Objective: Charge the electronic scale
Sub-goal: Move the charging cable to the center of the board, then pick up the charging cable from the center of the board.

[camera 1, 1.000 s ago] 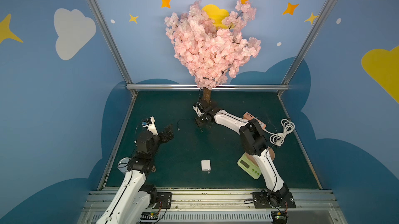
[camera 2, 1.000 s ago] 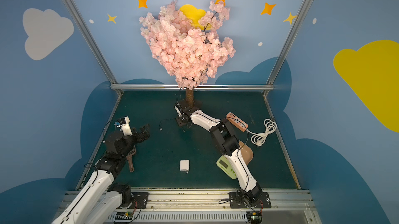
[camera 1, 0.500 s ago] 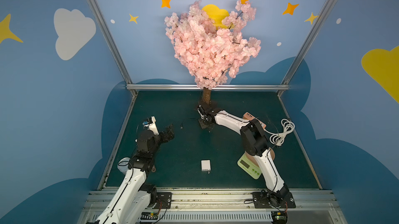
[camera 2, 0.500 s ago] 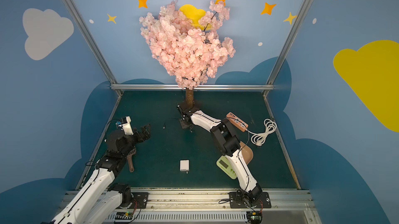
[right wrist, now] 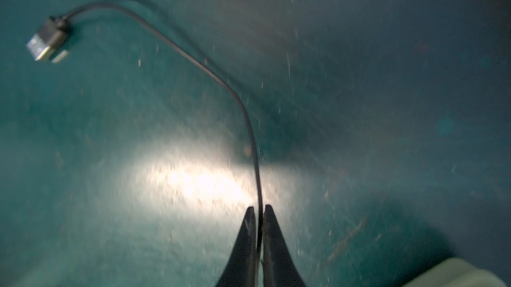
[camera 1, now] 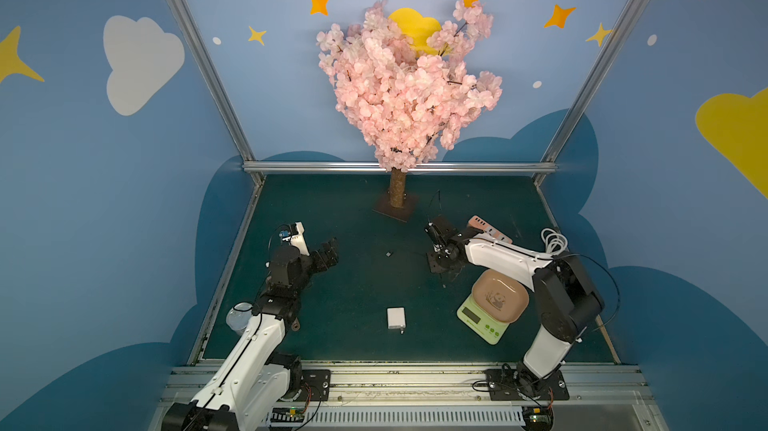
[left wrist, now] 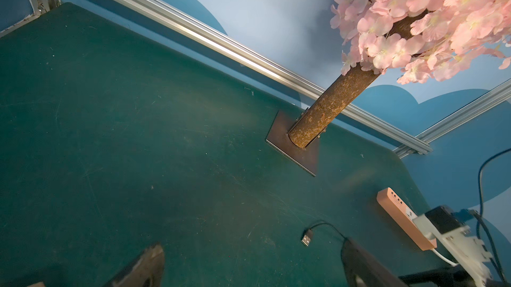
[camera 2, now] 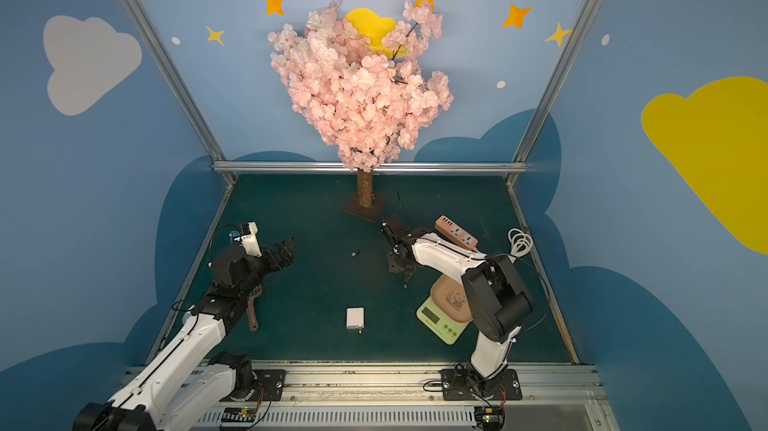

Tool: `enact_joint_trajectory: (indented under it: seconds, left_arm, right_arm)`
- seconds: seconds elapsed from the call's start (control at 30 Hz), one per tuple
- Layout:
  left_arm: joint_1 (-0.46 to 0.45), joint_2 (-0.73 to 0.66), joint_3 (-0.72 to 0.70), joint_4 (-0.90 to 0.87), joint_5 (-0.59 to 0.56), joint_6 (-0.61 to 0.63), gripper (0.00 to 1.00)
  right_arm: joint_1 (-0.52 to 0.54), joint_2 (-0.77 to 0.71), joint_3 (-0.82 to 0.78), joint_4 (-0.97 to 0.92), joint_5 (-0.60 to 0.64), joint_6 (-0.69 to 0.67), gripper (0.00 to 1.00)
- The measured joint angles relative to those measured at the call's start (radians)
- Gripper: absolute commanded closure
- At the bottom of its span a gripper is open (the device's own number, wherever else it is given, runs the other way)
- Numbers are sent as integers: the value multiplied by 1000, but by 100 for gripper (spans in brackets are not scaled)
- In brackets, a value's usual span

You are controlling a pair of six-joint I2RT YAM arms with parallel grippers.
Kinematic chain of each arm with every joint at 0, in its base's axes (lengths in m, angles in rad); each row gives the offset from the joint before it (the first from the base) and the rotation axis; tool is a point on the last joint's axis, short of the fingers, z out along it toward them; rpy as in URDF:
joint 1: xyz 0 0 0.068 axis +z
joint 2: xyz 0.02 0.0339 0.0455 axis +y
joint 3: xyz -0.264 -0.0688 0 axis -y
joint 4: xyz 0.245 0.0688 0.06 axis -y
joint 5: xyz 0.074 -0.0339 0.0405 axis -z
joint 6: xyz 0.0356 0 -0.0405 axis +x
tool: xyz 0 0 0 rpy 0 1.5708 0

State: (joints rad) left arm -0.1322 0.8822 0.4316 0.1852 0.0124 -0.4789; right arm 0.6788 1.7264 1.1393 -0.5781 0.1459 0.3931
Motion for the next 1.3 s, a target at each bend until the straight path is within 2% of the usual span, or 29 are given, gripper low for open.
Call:
enact_joint_trajectory:
  seconds: [0.1,0.27,0.4,0.73,0.93,1.17,1.3]
  left_arm:
    - [0,0,0,4,1,0,1]
    - [-2,0,0,7,18,-1,1]
    - [-4,0,0,11,33,-1,1]
    - [-11,-7,0,20,71,0,1]
    - [-14,-7,0,31,86,0,1]
    - [-15,-4,0,42,95,-1,1]
    - [-18,8,0,48,101,-1,1]
  right_arm:
    - [0,-7,-12,39,-38,-42,66]
    - [0,-2,13,130,-87,-169,51]
    - [-2,60,95,184,-112,-277,48]
    - [-4,301,290,206,-173,-451,46]
    - [-8,365,344,190,-174,-496,47]
    - [-19,418,402,178,-177,-523,58]
    - [-21,439,423,169,-189,-532,72]
